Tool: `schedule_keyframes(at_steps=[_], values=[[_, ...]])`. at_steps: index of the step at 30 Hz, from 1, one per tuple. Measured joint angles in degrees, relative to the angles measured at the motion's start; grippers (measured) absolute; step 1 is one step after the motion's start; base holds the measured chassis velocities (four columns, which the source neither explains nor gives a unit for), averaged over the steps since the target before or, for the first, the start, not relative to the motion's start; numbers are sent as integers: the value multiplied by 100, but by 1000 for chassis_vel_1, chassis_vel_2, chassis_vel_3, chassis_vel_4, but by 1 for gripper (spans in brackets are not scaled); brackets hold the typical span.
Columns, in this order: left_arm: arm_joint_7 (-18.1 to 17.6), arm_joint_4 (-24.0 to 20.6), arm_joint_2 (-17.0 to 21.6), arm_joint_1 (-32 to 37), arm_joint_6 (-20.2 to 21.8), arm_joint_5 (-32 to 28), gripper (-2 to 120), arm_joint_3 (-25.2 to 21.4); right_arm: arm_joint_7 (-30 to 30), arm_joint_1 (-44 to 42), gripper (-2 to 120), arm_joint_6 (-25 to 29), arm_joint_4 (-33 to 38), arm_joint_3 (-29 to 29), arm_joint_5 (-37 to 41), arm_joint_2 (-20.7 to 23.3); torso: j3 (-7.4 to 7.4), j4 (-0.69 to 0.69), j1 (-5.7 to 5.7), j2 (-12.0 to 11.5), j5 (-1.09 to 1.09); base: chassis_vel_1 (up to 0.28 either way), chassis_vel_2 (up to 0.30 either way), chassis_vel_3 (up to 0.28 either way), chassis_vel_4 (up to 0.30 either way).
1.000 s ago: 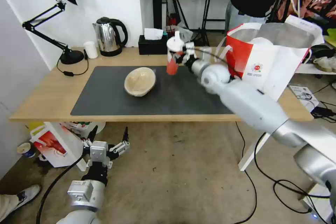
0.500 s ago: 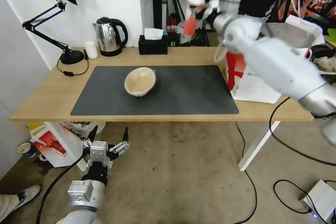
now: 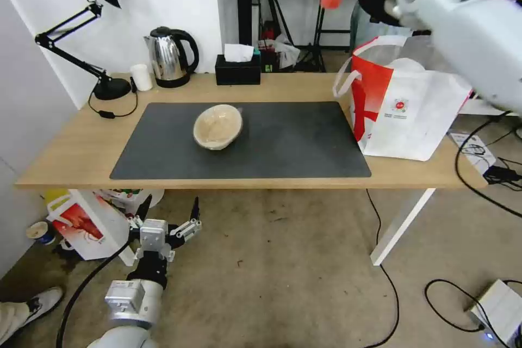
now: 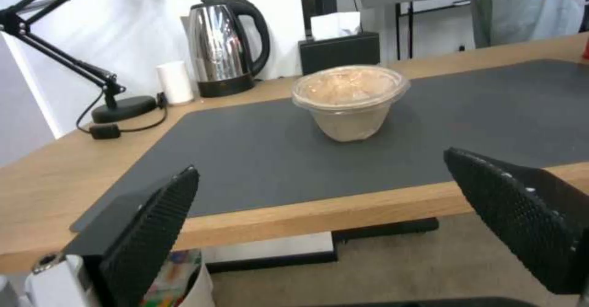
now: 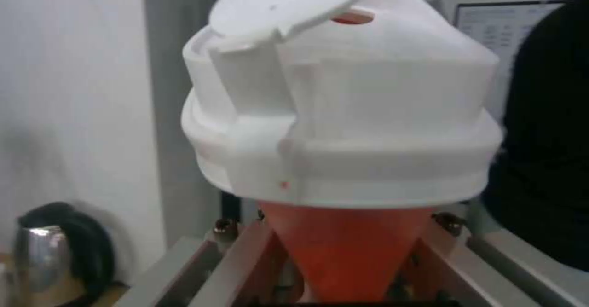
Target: Pick up the trash from the table and place it into the takeout bag.
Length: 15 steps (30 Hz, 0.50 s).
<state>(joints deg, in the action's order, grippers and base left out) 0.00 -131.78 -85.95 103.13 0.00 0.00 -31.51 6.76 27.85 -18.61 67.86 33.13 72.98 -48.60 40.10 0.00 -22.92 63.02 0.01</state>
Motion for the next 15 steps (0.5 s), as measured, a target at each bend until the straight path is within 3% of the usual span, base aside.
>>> schedule_keyframes(at_steps=[5, 15], values=[[0, 0, 0, 0, 0, 0, 100, 0, 24, 55, 5, -78, -9, 109, -9, 444, 0, -1, 1, 0, 2, 0, 0, 0, 0], [0, 0, 0, 0, 0, 0, 100, 0, 5, -273, 5, -89, -103, 13, -189, 933, 0, 0, 0, 0, 1, 0, 0, 0, 0]])
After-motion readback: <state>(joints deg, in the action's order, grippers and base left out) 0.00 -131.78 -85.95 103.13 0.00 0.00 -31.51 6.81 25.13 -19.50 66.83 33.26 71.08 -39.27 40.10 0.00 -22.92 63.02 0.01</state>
